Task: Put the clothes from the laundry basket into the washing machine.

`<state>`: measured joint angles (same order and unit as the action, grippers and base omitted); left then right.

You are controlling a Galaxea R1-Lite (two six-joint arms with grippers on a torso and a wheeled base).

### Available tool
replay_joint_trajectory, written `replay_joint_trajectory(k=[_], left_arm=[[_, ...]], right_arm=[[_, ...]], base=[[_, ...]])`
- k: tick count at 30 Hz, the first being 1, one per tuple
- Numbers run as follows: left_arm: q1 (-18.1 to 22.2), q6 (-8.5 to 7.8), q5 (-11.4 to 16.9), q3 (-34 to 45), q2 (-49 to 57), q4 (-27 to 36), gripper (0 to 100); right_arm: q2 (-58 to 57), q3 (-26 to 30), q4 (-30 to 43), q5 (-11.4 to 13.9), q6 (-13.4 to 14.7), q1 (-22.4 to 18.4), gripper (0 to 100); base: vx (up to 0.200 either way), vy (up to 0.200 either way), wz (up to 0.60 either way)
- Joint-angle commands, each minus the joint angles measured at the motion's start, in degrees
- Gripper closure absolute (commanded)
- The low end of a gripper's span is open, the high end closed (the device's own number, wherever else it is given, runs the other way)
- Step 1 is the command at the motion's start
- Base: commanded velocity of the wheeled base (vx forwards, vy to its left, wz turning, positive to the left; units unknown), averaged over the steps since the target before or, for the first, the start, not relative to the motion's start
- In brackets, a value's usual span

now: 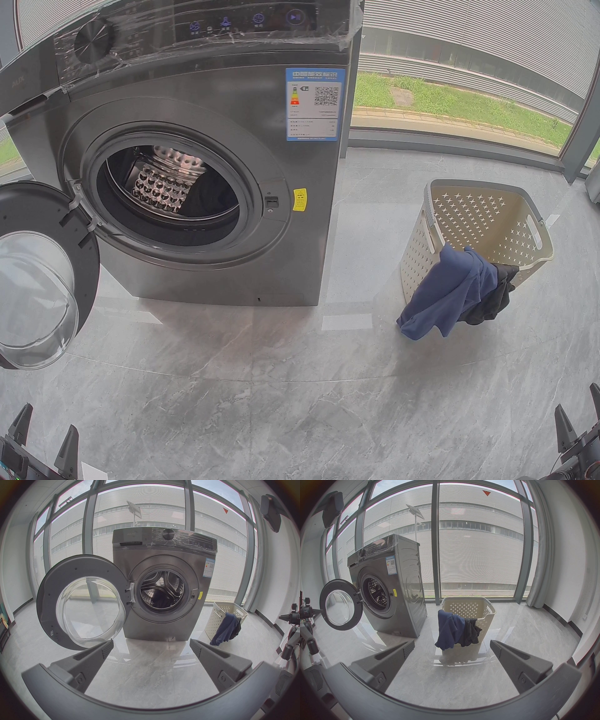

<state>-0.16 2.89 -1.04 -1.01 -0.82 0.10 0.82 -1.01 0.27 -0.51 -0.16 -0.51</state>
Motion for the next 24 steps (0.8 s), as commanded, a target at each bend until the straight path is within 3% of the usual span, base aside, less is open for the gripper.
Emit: replay_joint_trajectory(k=[1, 21, 24], left_arm=[[-0.02, 0.01, -0.02, 0.92, 0.64, -0.01, 0], [-0.02, 0.01, -0.02, 0.92, 0.64, -0.01, 0], [-0.02, 0.01, -0.02, 0.92, 0.64, -0.01, 0]], right_arm=[[-0.82, 1.01, 0.00, -0.02, -0.02, -0.02, 0], [-0.82, 1.01, 0.00, -0.02, -0.02, -0.02, 0], [-0.82, 1.01, 0.00, -0.02, -0.02, -0.02, 0]], base=[[0.000, -0.200, 0.00], [0.000, -0.200, 0.00], [0.000, 0.000, 0.00]])
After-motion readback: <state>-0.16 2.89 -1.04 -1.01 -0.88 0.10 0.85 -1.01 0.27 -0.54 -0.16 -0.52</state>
